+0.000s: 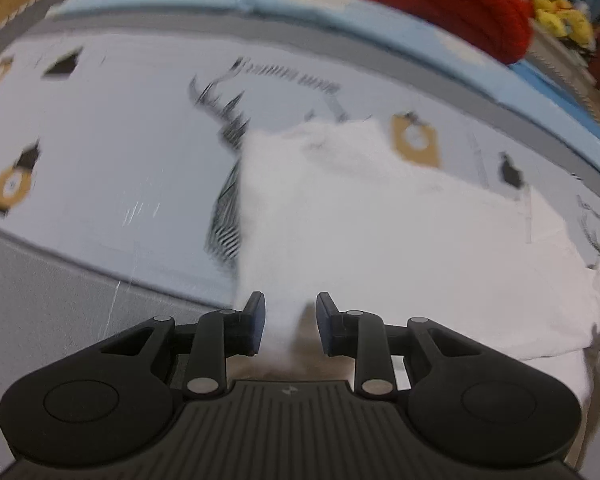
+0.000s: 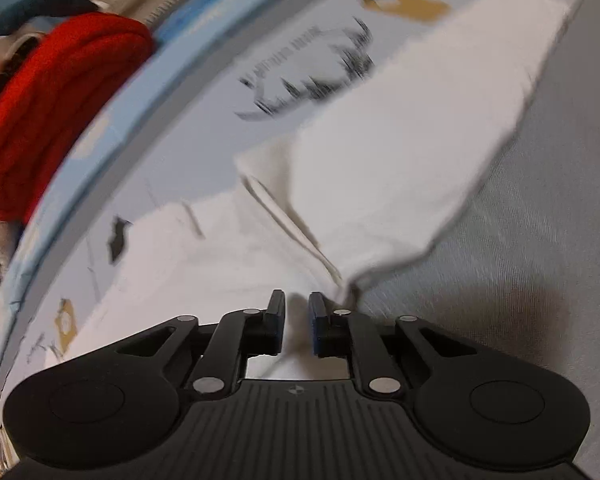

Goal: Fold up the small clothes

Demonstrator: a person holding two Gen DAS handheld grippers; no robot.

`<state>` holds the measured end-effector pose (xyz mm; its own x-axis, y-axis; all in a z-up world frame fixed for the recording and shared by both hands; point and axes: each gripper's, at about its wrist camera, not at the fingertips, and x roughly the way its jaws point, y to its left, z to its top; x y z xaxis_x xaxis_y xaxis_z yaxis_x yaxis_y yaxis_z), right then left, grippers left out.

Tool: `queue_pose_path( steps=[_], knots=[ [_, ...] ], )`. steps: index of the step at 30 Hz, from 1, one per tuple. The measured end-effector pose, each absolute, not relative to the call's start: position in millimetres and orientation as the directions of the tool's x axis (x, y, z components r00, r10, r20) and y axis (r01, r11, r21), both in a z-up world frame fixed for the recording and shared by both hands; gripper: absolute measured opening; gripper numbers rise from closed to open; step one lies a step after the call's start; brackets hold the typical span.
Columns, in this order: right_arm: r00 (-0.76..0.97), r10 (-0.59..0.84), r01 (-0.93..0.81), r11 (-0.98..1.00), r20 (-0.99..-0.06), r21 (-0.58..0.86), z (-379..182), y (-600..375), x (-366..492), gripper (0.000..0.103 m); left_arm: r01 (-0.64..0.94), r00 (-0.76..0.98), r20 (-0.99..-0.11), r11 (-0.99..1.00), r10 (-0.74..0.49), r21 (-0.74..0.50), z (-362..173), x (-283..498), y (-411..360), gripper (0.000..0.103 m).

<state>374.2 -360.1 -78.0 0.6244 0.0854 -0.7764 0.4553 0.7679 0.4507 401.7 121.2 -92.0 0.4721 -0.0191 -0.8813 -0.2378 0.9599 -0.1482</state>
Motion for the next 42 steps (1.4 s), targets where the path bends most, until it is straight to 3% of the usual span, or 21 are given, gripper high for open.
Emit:
queue_pose_path(
  steps=[14,24,38,40,42],
  knots=[
    [0.684,-0.071,0.565,0.68,-0.726,0.466,-68,-483,357,0.017,-0.121,0.507,-0.861,0.987,-0.034,-0.11,-85,411,68,0.037],
    [0.7,-0.174,0.64,0.582,-0.692,0.501,-96,-588,346,0.019,-0.1,0.513,-0.856,0.986,-0.065,-0.134,-86,415,53,0.037],
    [0.738,-0.226,0.659,0.442,-0.635,0.609,-134,-633,366,0.023,-0.091,0.51,-0.857,0.985,-0.078,-0.144,-89,416,52,0.037],
    [0.745,-0.237,0.654,0.445,-0.624,0.612,-136,-631,368,0.022,-0.087,0.511,-0.856,0.986,-0.08,-0.144,-89,416,52,0.037],
    [0.739,-0.256,0.66,0.458,-0.623,0.595,-134,-628,370,0.006,-0.087,0.512,-0.855,0.986,-0.08,-0.144,-89,415,53,0.037]
  ],
)
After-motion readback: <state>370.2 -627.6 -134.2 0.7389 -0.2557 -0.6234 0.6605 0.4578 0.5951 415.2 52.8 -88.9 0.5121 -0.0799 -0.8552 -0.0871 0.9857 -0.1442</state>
